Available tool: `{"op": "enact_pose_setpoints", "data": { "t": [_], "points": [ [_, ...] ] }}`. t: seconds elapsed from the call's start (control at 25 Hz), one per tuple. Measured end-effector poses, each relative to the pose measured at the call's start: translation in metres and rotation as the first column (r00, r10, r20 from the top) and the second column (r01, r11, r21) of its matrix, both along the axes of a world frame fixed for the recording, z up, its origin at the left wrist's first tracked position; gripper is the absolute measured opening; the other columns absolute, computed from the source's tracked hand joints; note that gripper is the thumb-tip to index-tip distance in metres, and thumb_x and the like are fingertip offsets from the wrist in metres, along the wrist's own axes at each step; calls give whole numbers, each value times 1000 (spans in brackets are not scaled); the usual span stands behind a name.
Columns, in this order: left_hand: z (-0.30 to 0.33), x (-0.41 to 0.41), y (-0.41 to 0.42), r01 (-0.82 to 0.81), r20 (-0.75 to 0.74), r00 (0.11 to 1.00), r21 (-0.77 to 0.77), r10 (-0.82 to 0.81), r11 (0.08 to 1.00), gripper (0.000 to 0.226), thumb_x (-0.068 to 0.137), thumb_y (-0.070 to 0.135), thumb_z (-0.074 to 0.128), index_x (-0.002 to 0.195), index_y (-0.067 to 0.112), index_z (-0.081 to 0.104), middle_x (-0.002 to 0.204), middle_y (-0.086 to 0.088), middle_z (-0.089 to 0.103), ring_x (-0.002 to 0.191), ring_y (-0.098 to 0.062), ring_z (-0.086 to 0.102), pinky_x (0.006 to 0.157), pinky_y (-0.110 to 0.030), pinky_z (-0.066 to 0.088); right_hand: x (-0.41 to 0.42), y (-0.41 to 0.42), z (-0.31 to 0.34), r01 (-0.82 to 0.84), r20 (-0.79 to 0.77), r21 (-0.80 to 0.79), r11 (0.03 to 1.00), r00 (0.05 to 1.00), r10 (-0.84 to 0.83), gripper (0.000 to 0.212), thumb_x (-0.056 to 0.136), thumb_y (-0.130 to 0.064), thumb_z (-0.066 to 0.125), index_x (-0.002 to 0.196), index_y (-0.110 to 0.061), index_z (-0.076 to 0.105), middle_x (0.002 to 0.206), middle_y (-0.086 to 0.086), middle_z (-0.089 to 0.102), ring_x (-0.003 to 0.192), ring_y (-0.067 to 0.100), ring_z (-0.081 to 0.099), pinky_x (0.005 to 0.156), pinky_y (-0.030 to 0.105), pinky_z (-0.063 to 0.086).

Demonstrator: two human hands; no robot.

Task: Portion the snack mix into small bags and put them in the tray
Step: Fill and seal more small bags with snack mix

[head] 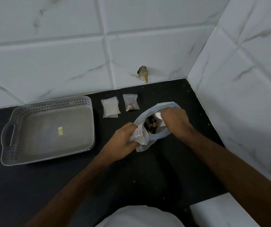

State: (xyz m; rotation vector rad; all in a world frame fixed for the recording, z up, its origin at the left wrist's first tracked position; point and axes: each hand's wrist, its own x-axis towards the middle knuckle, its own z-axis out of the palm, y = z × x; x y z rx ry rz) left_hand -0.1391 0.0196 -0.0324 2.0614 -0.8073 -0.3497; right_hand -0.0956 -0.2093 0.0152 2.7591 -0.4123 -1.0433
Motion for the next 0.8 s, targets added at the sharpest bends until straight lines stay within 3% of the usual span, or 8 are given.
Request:
{"op": "enact_pose_setpoints", "data": {
  "t": [0.08, 0.2, 0.32, 0.44, 0.48, 0.6, 0.72, 0.8],
  "points": [
    [0, -2, -3, 3, -15, 1000, -20, -3, 1000, 26, 88, 16, 74, 109, 25, 61, 109, 8, 57, 98, -6, 59, 84, -21, 48, -3, -7, -2, 51, -42, 50, 997, 998, -49, 47, 97, -24, 62, 137, -5, 47, 135, 13, 53, 124, 24, 54, 103, 35, 43],
    [-6, -7, 0, 4, -14, 1000, -16, -4, 1000, 25, 89, 17, 72, 111, 23, 61, 111, 8, 56, 99, -7, 58, 87, -29, 52, 13, 5, -12, -11, -29, 15, 1000, 1000, 12, 45, 100, -20, 58, 140, -3, 45, 141, 14, 50, 130, 25, 50, 109, 35, 39],
    [-11, -9, 9, -11, -14, 1000, 20, 12, 1000, 30, 90, 17, 70, 119, 19, 62, 120, 7, 54, 107, -8, 58, 92, -33, 53, 9, 16, -16, 108, -21, 82, 991, 994, -106, 39, 103, -19, 50, 139, -4, 47, 141, 13, 51, 130, 26, 50, 109, 35, 39],
    [-9, -18, 9, -52, -30, 998, -27, 51, 998, 32, 91, 22, 68, 122, 18, 62, 140, 7, 44, 126, -10, 51, 102, -24, 47, -8, 8, -34, -123, 354, 142, 982, 933, 65, 20, 100, -9, 47, 113, -7, 63, 117, 15, 64, 106, 32, 62, 88, 43, 51],
    [-7, -24, 6, -102, -48, 994, -89, 98, 991, 30, 91, 24, 67, 120, 18, 62, 143, 5, 41, 130, -10, 49, 102, -21, 46, -6, 7, -35, -170, 356, 120, 978, 927, 117, 20, 100, -10, 47, 113, -8, 63, 117, 15, 64, 105, 33, 61, 87, 44, 51],
    [-15, -38, -4, -356, -260, 920, -245, 292, 902, 24, 93, 16, 68, 114, 28, 64, 137, 2, 45, 124, -4, 52, 97, -21, 49, 20, 9, -36, 75, 78, 173, 982, 993, -90, 39, 105, -22, 46, 139, -6, 47, 139, 15, 52, 128, 29, 51, 107, 40, 39],
    [-26, -39, -15, -425, -582, 752, -73, 308, 902, 32, 96, 16, 68, 112, 42, 59, 133, 4, 54, 115, -1, 59, 97, -33, 52, 19, 4, -38, 24, 127, 220, 975, 990, -53, 45, 103, -18, 53, 144, -6, 42, 143, 13, 49, 134, 26, 48, 111, 36, 35],
    [-27, -36, -24, -343, -670, 695, 9, 261, 939, 31, 98, 17, 65, 109, 44, 56, 127, 6, 62, 109, 3, 62, 92, -21, 51, 5, -7, -50, -117, 263, 205, 972, 963, 61, 36, 99, -19, 58, 134, -12, 55, 130, 7, 61, 120, 21, 58, 103, 32, 44]
  ]
}}
